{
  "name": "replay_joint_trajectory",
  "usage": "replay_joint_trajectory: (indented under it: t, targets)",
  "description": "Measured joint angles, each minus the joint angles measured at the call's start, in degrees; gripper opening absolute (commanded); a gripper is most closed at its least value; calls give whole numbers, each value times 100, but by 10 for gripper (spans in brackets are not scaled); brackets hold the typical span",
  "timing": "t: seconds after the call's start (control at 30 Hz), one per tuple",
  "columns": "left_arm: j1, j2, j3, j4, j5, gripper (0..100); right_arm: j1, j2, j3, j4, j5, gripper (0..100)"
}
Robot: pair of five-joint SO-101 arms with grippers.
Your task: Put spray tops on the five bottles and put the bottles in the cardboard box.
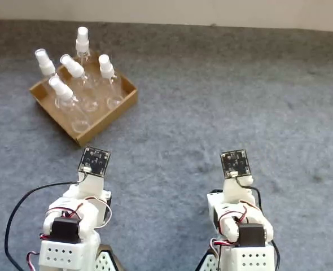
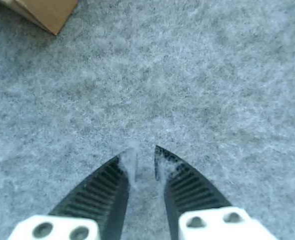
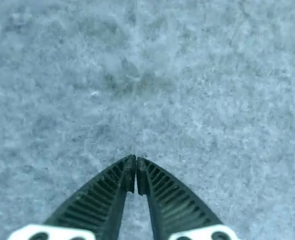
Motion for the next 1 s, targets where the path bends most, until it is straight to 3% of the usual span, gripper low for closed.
replay_joint_trajectory:
  t: [1.0]
  targets:
    - [0,0,0,0,0,5,0,0,0,0,-334,4]
